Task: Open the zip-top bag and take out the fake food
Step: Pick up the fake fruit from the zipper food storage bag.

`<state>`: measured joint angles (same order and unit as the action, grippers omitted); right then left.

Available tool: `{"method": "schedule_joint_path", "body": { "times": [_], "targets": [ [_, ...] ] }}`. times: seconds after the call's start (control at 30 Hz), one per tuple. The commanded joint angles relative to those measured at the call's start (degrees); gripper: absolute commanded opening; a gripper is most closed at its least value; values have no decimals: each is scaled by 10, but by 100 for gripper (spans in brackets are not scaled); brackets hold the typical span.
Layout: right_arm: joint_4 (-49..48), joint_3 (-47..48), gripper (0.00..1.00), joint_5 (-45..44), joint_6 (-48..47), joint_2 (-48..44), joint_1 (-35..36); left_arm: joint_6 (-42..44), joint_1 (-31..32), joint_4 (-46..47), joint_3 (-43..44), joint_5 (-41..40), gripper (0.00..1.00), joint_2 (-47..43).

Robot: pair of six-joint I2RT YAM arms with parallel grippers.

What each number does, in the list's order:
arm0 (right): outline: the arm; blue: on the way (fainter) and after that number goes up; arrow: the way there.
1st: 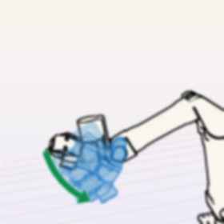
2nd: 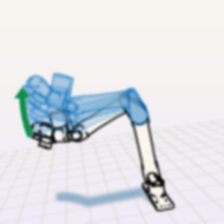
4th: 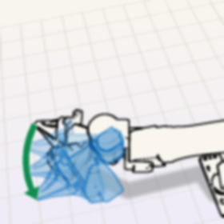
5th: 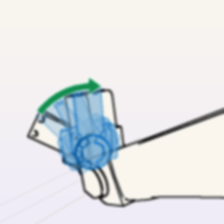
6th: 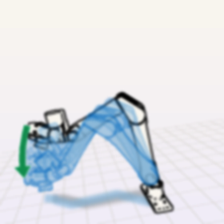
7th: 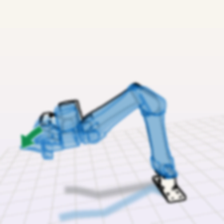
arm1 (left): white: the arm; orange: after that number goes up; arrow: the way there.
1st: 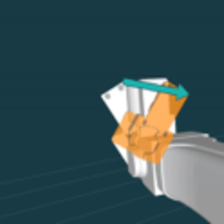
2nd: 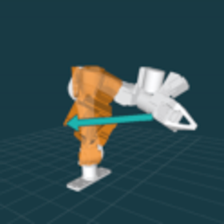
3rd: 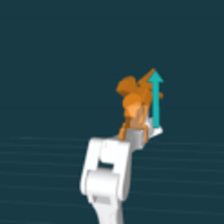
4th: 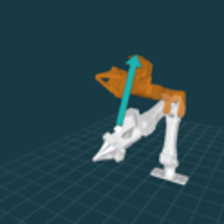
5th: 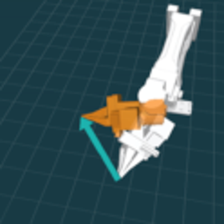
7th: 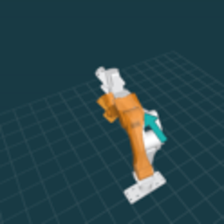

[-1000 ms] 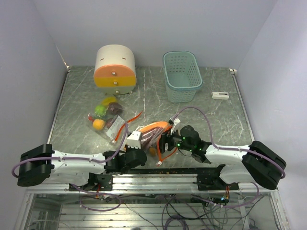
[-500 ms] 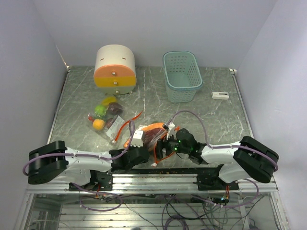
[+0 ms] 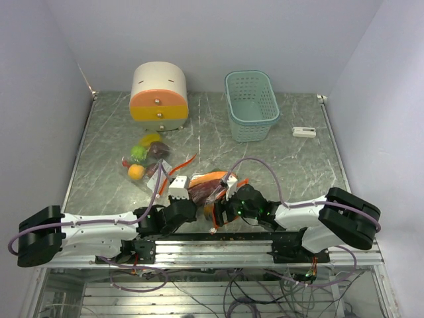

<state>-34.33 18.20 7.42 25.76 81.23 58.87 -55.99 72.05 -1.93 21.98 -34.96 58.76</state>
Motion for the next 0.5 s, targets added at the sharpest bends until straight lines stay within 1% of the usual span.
{"method": "schedule_joint_path", "body": {
  "times": [0.0, 0.07, 0.13, 0.3, 0.47],
  "targets": [
    [18, -13, 40, -40, -4, -35, 5, -8, -6, -28, -24, -10, 7, -27],
    [31, -13, 34, -54, -5, -59, 5, -10, -7, -29, -30, -10, 7, -31],
    [51, -11, 31, -74, -7, -81, 4, -11, -8, -30, -34, -12, 7, -29],
    [134, -1, 28, -124, -13, -144, 4, -7, -13, -32, -32, -14, 7, -19],
    [214, 5, 28, -153, -23, -238, 2, 5, -34, -32, -22, -6, 7, 2]
  ]
}}
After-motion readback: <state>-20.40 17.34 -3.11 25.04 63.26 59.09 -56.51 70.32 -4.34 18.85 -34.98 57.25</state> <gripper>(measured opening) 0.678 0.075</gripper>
